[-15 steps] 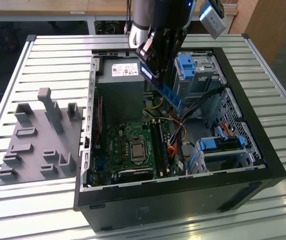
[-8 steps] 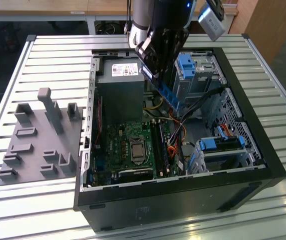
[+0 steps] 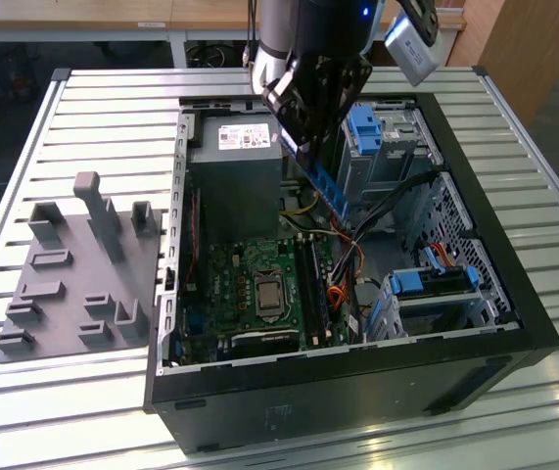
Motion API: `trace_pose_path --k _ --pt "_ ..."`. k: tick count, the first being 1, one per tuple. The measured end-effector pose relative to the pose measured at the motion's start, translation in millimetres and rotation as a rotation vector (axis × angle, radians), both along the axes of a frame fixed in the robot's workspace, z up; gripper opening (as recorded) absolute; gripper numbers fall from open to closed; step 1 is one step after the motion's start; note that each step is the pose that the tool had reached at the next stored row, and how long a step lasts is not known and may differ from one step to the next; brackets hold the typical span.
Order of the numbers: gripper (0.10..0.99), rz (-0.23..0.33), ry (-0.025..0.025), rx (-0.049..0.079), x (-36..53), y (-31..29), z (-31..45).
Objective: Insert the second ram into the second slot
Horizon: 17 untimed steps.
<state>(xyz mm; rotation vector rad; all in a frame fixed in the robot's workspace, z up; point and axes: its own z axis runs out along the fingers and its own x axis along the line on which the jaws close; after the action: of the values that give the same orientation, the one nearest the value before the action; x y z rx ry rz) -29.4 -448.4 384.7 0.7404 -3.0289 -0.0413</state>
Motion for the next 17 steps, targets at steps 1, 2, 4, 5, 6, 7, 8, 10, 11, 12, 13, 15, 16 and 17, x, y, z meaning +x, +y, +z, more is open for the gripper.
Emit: trace_pose_path --k 1,2,4,5,6,7,8,10,11,12,13,15,16,17 --pt "0.137 -0.008 0.0000 0.000 0.0 0.0 0.0" --pt "0.137 -0.015 0.0000 0.000 0.0 0.0 -0.1" --pt "0.137 -0.029 0.0000 0.000 0.0 0.0 -0.1" --pt "0.137 -0.036 0.0000 0.000 0.0 0.0 -0.1" --pt "0.137 -0.042 0.0000 0.000 0.0 0.0 -0.1" --pt "0.137 -0.049 0.0000 0.000 0.0 0.0 -0.2" --pt "0.137 -0.056 0.0000 0.000 0.0 0.0 -0.2" --pt "0.137 -0.068 0.0000 0.000 0.0 0.0 -0.3" --pt "0.137 -0.074 0.0000 0.000 0.0 0.0 -0.3" --pt "0.137 -0.080 0.0000 0.000 0.0 0.0 -0.3" --pt "0.137 -0.086 0.0000 0.000 0.0 0.0 -0.3" --pt "0.137 -0.097 0.0000 0.000 0.0 0.0 -0.3" --pt "0.137 -0.102 0.0000 0.000 0.0 0.0 -0.4" --pt "0.137 -0.108 0.0000 0.000 0.0 0.0 -0.4"
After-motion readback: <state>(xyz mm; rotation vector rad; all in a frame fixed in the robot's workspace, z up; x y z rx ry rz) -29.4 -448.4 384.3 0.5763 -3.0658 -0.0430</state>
